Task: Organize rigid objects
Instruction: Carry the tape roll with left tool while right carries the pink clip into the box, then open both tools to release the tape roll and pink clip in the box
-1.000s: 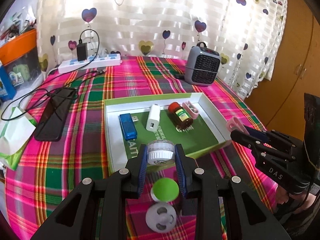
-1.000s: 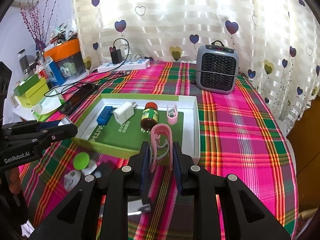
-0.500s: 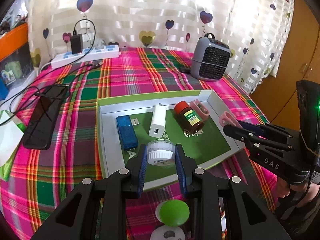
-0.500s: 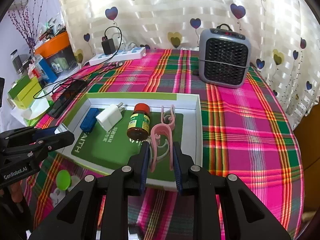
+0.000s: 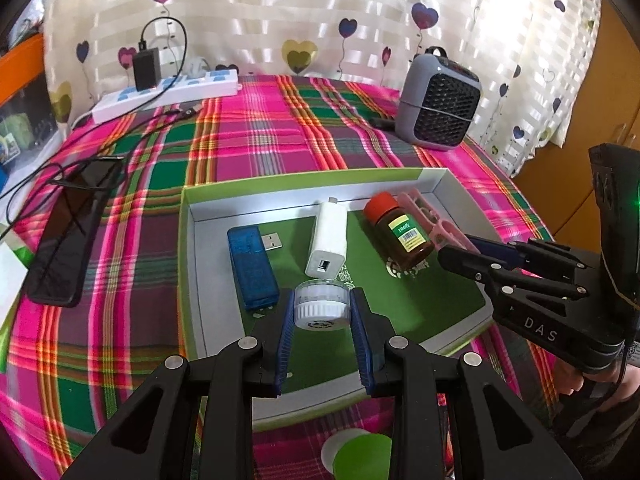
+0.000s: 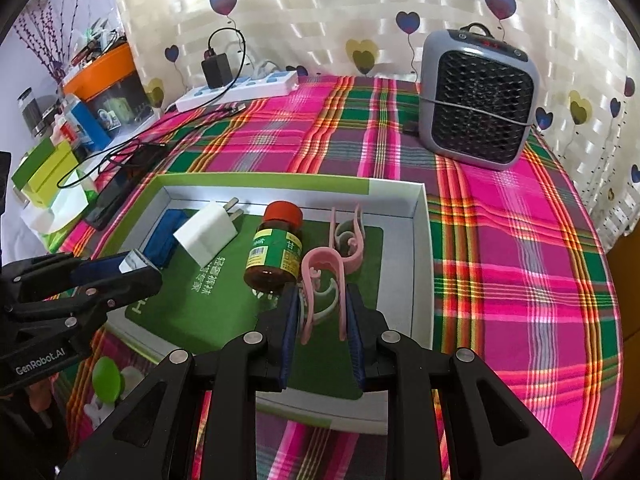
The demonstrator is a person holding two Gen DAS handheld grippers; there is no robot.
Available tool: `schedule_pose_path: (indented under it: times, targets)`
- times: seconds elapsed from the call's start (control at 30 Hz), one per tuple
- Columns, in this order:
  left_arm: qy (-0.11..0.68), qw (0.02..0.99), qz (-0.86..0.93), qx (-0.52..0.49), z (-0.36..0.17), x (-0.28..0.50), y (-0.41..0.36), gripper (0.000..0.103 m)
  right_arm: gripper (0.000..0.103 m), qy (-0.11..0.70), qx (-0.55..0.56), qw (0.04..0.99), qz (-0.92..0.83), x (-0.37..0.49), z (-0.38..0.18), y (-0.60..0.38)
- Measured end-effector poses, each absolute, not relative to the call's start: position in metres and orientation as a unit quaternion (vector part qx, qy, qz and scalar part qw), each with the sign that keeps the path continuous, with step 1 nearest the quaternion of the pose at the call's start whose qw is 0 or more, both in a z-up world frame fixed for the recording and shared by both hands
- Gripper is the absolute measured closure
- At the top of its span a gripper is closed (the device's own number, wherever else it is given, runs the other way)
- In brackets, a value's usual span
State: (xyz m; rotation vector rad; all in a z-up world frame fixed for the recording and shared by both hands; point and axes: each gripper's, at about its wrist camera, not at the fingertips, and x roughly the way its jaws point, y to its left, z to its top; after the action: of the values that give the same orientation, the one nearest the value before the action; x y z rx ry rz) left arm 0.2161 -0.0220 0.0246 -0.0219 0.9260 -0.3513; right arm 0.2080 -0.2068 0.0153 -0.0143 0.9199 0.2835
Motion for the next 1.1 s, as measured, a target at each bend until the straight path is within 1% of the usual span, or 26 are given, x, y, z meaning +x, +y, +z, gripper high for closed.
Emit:
schedule_pose_path:
  times: [0.33, 1.1]
  targets:
    - [0.453, 0.877, -0.159, -0.004, 0.017, 0.222, -0.025, 0.077, 0.079, 0.452, -0.017, 0.883, 0.127, 0.218, 0.006, -0.205]
    - [0.451, 0.881, -0.143, 0.03, 0.013, 0.223, -0.032, 0.076, 0.079, 0.438, -0.032, 0.892, 0.106, 0.22, 0.005, -0.205]
